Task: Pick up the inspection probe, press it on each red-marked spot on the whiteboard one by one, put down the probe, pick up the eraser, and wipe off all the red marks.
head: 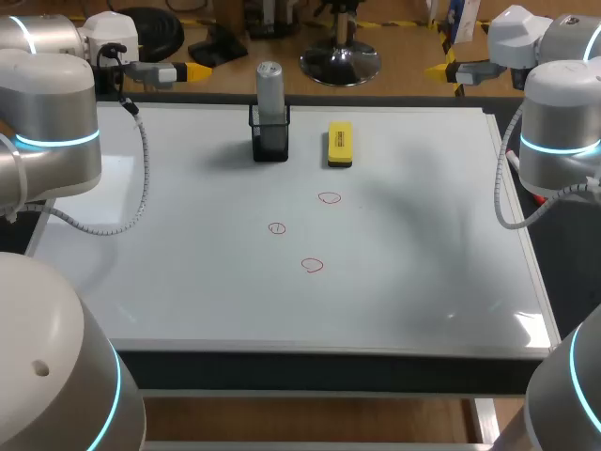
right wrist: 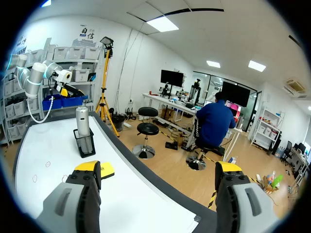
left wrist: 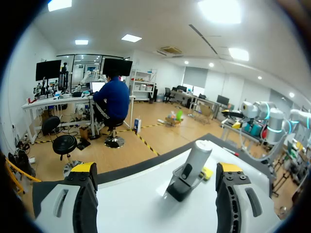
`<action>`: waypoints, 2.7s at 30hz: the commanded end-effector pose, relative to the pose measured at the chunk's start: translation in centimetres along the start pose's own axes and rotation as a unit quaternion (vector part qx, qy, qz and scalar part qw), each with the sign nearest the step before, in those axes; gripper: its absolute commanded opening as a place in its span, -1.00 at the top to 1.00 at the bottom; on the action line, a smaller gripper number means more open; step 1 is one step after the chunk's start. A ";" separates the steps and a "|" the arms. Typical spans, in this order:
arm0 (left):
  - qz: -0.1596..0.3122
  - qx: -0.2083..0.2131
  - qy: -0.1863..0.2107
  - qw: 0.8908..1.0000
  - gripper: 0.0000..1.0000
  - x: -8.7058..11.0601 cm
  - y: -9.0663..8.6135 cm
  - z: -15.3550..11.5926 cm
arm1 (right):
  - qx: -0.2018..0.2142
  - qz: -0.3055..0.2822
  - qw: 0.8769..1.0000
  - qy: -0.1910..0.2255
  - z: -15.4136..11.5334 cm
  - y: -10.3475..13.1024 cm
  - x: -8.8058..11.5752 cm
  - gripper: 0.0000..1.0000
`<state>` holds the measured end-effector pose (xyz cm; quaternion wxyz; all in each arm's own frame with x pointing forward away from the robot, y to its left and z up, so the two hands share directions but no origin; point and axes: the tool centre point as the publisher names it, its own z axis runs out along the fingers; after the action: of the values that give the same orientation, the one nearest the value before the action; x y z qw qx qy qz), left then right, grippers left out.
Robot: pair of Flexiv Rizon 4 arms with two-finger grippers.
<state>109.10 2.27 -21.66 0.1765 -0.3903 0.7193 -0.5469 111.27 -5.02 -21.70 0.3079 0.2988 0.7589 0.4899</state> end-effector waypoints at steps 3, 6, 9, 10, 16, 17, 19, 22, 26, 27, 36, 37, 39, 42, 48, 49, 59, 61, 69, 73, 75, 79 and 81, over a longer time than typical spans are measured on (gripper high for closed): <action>0.000 0.000 0.000 1.000 -1.00 0.0 0.0 0.0 | 0.000 0.000 1.000 0.000 0.0 0.0 0.0 -1.00; 0.000 0.000 0.000 1.000 -1.00 0.0 0.0 0.0 | 0.000 0.000 1.000 0.000 0.0 0.0 0.0 -1.00; 0.000 0.000 0.000 1.000 -1.00 0.0 0.0 0.0 | 0.000 0.000 1.000 0.000 0.0 0.0 0.0 -1.00; 0.000 0.000 0.000 1.000 -1.00 0.0 0.0 0.0 | 0.000 0.000 1.000 0.000 0.0 0.0 0.0 -1.00; 0.000 0.000 0.000 1.000 -1.00 0.0 0.0 0.0 | 0.000 0.000 1.000 0.000 0.0 0.0 0.0 -1.00; 0.000 0.000 0.000 1.000 -1.00 0.0 0.0 0.0 | 0.000 0.000 1.000 0.000 0.0 0.0 0.0 -1.00; 0.013 -0.012 0.011 1.000 -1.00 0.4 -0.2 0.6 | 0.000 0.000 1.000 0.000 0.0 0.0 0.0 -1.00; 0.028 -0.015 0.027 0.999 -1.00 0.9 -0.4 1.4 | 0.000 0.000 1.000 0.000 0.0 0.0 0.0 -1.00; 0.050 -0.014 0.063 0.997 -1.00 1.7 -0.9 2.5 | 0.000 0.000 1.000 0.000 0.0 0.0 0.0 -1.00; 0.060 -0.014 0.079 0.995 -1.00 2.1 -1.0 2.8 | 0.000 0.000 1.000 0.000 0.0 0.0 0.0 -1.00; 0.124 -0.016 0.204 0.971 -1.00 4.7 -1.6 5.3 | 0.000 0.000 1.000 0.000 0.0 0.0 0.0 -1.00; 0.129 -0.019 0.213 0.968 -1.00 4.9 -1.6 5.6 | 0.000 0.000 1.000 0.000 0.0 0.0 0.0 -1.00; 0.138 -0.012 0.240 0.961 -1.00 5.5 -1.6 6.0 | 0.000 0.000 1.000 0.000 0.0 0.0 0.0 -1.00; 0.147 -0.009 0.276 0.950 -1.00 6.2 -1.5 6.6 | 0.000 0.000 1.000 0.000 0.0 0.0 0.0 -1.00; 0.157 -0.011 0.333 0.930 -1.00 7.6 -1.4 7.8 | 0.000 0.000 1.000 0.000 0.0 0.0 0.0 -1.00; 0.156 -0.010 0.340 0.927 -1.00 7.9 -1.3 8.0 | 0.000 0.000 1.000 0.000 0.0 0.0 0.0 -1.00; 0.145 0.004 0.395 0.907 -1.00 9.1 -0.5 9.2 | 0.000 0.000 1.000 0.000 0.0 0.0 0.0 -1.00; 0.142 0.004 0.398 0.906 -1.00 9.4 -0.1 9.5 | 0.000 0.000 1.000 0.000 0.0 0.0 0.0 -1.00; 0.128 0.010 0.410 0.903 -1.00 11.0 1.6 10.3 | 0.000 0.000 1.000 0.000 0.0 0.0 0.0 -1.00; 0.129 0.013 0.409 0.904 -1.00 11.8 1.9 10.5 | 0.000 0.000 1.000 0.000 0.0 0.0 0.0 -1.00; 0.128 0.021 0.403 0.906 -1.00 12.0 2.2 10.5 | 0.000 0.000 1.000 0.000 0.0 0.0 0.0 -1.00; 0.128 0.024 0.400 0.907 -1.00 12.6 2.7 10.6 | 0.000 0.000 1.000 0.000 0.0 0.0 0.0 -1.00; 0.127 0.027 0.399 0.908 -1.00 12.8 2.9 10.9 | 0.000 0.000 1.000 0.000 0.0 0.0 0.0 -1.00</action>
<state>107.81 -13.71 -25.40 -0.0534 -0.0365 0.7605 -0.6462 111.26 -5.01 -21.70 0.3079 0.2988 0.7589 0.4899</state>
